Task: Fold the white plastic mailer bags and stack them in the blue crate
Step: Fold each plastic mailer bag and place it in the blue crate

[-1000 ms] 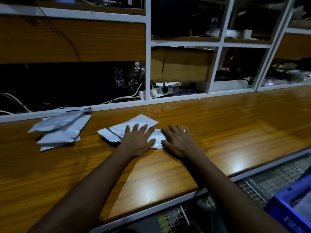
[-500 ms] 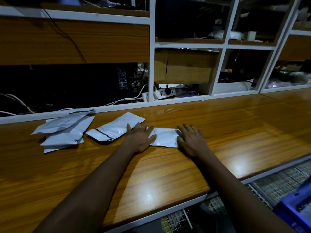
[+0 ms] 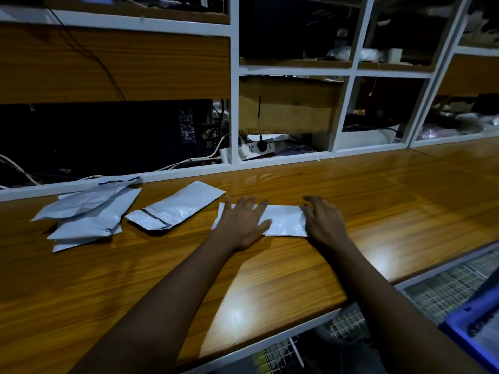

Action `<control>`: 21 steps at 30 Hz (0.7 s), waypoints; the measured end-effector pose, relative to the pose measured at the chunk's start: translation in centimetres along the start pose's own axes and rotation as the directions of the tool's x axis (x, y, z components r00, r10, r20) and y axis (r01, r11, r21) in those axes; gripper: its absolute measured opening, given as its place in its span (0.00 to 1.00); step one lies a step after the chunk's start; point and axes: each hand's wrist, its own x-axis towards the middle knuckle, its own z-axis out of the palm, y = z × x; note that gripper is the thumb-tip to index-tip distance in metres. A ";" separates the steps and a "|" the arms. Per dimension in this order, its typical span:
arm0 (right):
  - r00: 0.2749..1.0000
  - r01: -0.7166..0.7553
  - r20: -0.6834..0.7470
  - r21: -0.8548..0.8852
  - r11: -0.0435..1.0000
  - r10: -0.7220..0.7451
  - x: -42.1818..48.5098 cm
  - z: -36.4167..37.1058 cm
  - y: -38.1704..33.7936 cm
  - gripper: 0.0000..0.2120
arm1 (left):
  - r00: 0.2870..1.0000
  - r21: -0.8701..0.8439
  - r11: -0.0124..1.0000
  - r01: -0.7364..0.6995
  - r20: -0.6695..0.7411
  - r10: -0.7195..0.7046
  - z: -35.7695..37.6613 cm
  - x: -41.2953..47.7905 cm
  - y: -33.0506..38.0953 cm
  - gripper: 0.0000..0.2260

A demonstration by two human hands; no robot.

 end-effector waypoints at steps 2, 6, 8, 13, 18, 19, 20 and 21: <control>0.995 -0.078 -0.052 0.093 0.993 0.083 0.2 -0.7 1.1 0.18 | 1.000 -0.058 0.998 -0.001 0.016 0.002 0.2 1.1 1.7 0.27; 0.990 -0.139 0.006 0.141 0.980 0.139 0.7 -1.7 3.2 0.19 | 0.997 -0.129 0.991 -0.044 0.060 0.053 2.0 2.9 3.3 0.25; 0.984 -0.176 0.060 0.171 0.969 0.168 1.2 -1.8 4.5 0.16 | 0.993 -0.195 0.977 -0.085 0.061 0.099 2.6 3.9 2.9 0.24; 0.980 -0.171 0.140 0.251 0.953 0.139 2.5 -1.7 6.3 0.15 | 0.968 -0.300 0.935 -0.189 0.103 0.228 2.8 7.2 1.9 0.24; 0.991 -0.124 0.093 0.312 0.942 0.100 3.4 -1.0 7.0 0.17 | 0.963 -0.314 0.926 -0.208 0.100 0.250 2.6 9.6 2.4 0.26; 0.991 -0.131 0.081 0.350 0.928 0.109 3.6 -0.8 7.2 0.17 | 0.962 -0.302 0.929 -0.214 0.099 0.253 2.7 10.1 2.4 0.28; 0.991 -0.137 0.065 0.403 0.905 0.121 3.7 -0.7 7.3 0.16 | 0.961 -0.292 0.931 -0.218 0.103 0.258 2.7 10.3 2.3 0.29; 0.991 -0.135 0.044 0.435 0.890 0.129 3.9 -0.7 7.4 0.14 | 0.959 -0.286 0.933 -0.219 0.111 0.259 2.7 10.4 2.3 0.30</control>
